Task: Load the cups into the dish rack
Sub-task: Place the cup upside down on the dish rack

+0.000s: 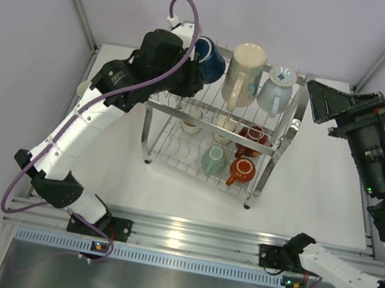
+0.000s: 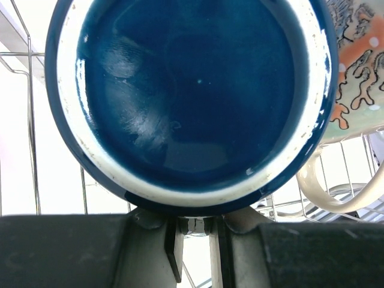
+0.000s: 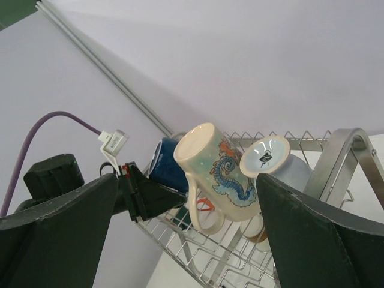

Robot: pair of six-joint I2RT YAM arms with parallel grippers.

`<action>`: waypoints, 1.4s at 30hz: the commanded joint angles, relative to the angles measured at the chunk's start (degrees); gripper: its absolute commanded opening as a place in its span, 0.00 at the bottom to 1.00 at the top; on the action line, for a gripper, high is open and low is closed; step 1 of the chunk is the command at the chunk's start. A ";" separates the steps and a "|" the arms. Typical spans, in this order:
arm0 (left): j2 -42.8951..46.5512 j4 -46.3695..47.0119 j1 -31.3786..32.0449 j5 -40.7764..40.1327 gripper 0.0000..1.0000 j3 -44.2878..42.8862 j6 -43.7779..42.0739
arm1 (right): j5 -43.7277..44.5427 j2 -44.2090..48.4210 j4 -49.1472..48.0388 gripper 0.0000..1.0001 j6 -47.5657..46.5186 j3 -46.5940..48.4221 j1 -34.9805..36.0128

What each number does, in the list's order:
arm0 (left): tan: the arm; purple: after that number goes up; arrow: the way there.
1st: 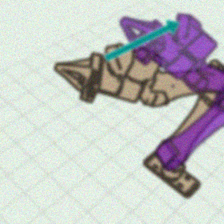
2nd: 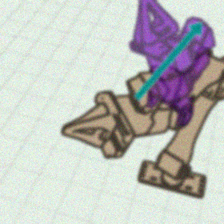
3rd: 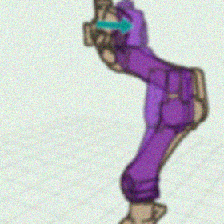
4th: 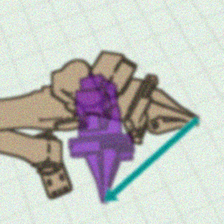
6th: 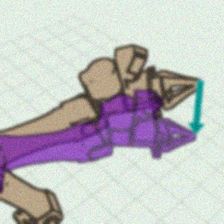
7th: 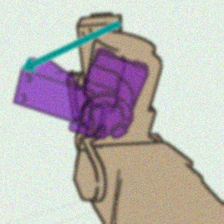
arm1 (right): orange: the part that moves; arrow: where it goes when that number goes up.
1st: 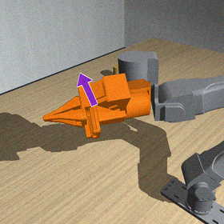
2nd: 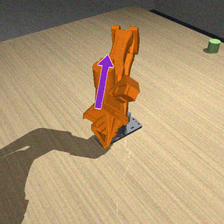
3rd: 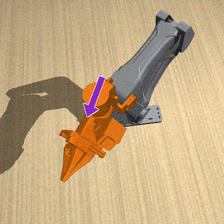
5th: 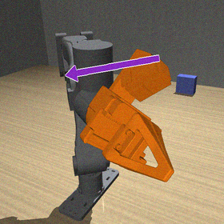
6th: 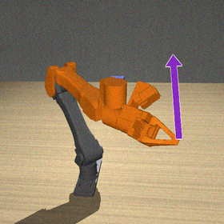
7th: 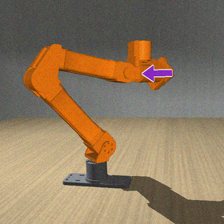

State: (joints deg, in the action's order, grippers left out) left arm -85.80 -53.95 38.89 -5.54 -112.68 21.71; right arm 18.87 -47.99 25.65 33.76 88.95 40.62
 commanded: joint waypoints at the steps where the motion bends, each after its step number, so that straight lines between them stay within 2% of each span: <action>1: 0.98 4.38 0.04 0.53 0.09 -3.59 -0.01 | 0.90 0.88 0.01 0.99 -0.98 0.26 -0.02; 15: -1.03 4.30 0.04 -0.52 0.08 -3.86 -0.45 | 1.43 1.14 -0.42 0.99 -1.50 -0.27 -0.10; 21: -2.27 4.30 0.04 -1.23 0.00 -5.26 -2.02 | 1.87 1.23 -0.34 0.99 -2.38 -0.35 -0.02; 28: -2.01 4.21 0.04 -2.63 0.00 -4.48 -3.26 | 2.57 1.67 -0.33 0.99 -2.82 -0.70 -0.02; 42: -0.60 4.29 0.04 -1.32 0.18 -1.93 -3.08 | 2.31 1.58 -0.51 0.99 -2.56 -1.14 -0.02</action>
State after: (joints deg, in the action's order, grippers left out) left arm -89.49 -54.50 38.94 -6.85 -114.08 19.53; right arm 20.21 -46.74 26.20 32.05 87.72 40.62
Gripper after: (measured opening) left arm 0.222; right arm 0.993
